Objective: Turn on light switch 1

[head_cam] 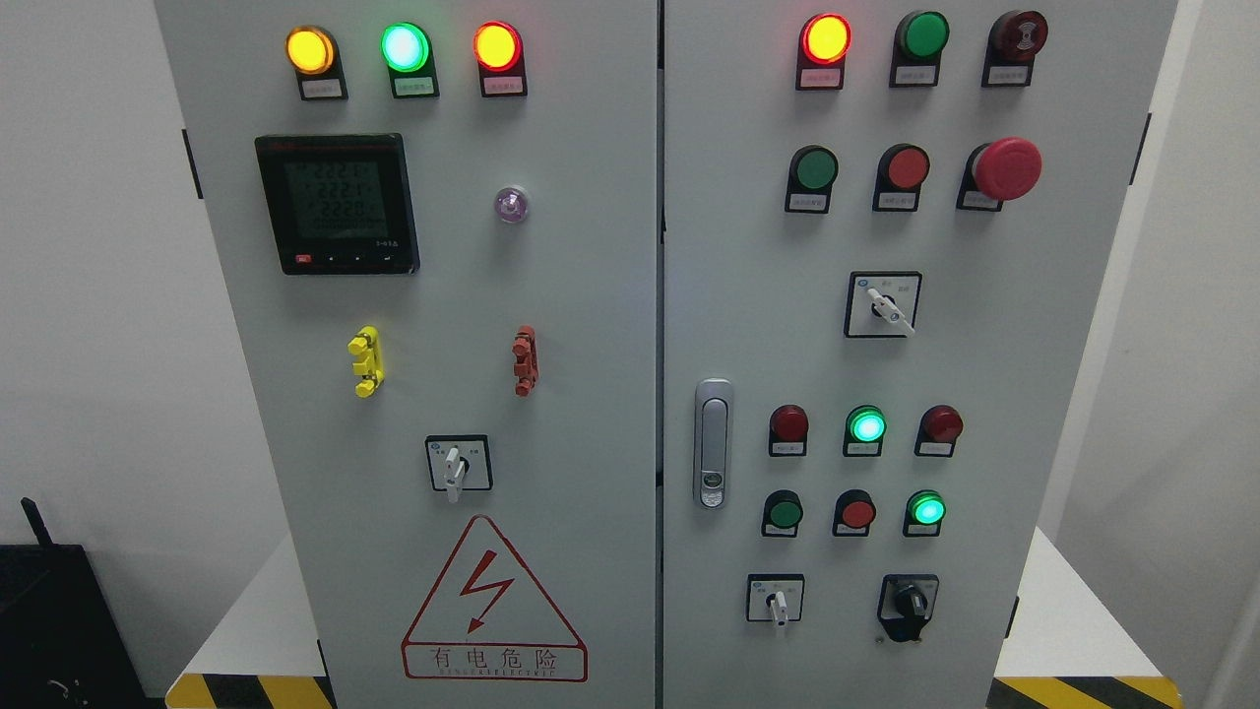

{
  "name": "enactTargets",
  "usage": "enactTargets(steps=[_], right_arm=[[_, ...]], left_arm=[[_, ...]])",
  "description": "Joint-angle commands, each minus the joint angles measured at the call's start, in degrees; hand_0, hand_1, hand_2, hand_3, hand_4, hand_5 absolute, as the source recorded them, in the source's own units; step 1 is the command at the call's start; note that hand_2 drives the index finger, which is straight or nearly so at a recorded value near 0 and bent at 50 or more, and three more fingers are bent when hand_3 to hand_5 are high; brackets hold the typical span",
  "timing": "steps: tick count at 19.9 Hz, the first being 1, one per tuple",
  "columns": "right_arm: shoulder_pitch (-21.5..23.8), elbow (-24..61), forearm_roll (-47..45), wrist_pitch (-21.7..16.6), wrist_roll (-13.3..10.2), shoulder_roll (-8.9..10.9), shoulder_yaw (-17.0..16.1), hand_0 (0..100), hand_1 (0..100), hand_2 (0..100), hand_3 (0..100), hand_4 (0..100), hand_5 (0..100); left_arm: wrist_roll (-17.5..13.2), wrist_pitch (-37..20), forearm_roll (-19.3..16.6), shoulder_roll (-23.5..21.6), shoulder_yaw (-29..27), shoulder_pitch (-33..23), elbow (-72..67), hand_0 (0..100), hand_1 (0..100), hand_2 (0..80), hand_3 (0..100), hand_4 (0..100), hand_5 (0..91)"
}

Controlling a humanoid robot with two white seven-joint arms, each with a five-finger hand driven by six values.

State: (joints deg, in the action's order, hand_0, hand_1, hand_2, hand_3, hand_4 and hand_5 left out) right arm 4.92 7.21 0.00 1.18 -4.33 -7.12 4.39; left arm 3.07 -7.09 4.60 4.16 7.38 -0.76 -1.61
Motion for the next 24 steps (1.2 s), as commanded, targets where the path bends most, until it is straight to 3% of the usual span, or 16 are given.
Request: enactTargets(steps=[1,7,10,13,14,19,20,21,22,23,24], right_arm=[[0.00,0.00,-1.41,0.05,0.02,0.00,0.00,0,0,0,0,0,0],[0.00,0.00,-1.41,0.05,0.02,0.00,0.00,0,0,0,0,0,0],[0.00,0.00,-1.41,0.05,0.02,0.00,0.00,0,0,0,0,0,0],[0.00,0.00,-1.41,0.05,0.02,0.00,0.00,0,0,0,0,0,0],[0.00,0.00,-1.41,0.05,0.02,0.00,0.00,0,0,0,0,0,0],[0.00,0.00,-1.41,0.05,0.02,0.00,0.00,0,0,0,0,0,0],[0.00,0.00,-1.41,-0.04,0.02,0.00,0.00,0,0,0,0,0,0],[0.00,0.00,-1.41,0.05,0.02,0.00,0.00,0,0,0,0,0,0],[0.00,0.00,-1.41,0.05,0.02,0.00,0.00,0,0,0,0,0,0],[0.00,0.00,-1.41,0.05,0.02,0.00,0.00,0,0,0,0,0,0],[0.00,0.00,-1.41,0.05,0.02,0.00,0.00,0,0,0,0,0,0]], left_arm=[[0.36,-0.11,0.06,-1.08,0.88,-4.94,9.57,10,0,0.0,0,0,0.0],[2.30,1.91,-1.17,-4.41,-0.60,-19.18,43.32,9,0,0.0,0,0,0.0],[1.77,1.56,-6.16,-5.74,-5.16,-21.74,55.02,11,0,0.0,0,0,0.0],[-2.17,0.68,-14.60,-5.65,-11.05,-21.74,63.90,13,1,0.0,0,0,0.0],[-3.23,0.33,-15.67,-5.65,-11.68,-21.74,66.71,14,1,0.0,0,0,0.0],[-9.65,-4.31,-15.50,-5.74,-16.07,-21.83,80.09,18,8,0.0,0,0,0.0],[-9.66,-7.55,-15.42,-5.74,-16.95,-21.83,80.45,19,11,0.0,0,5,0.0],[-9.74,-11.15,-15.42,-5.74,-17.48,-21.66,81.06,22,15,0.0,13,25,0.0],[-9.83,-13.97,-15.07,-5.83,-17.57,-21.74,82.55,26,22,1.6,25,33,0.0],[-9.75,-15.83,-14.19,-6.18,-17.40,-22.00,83.95,27,25,4.2,27,37,4.6],[-9.66,-17.33,-13.05,-6.62,-17.13,-22.44,85.01,29,31,10.1,34,47,20.5]])
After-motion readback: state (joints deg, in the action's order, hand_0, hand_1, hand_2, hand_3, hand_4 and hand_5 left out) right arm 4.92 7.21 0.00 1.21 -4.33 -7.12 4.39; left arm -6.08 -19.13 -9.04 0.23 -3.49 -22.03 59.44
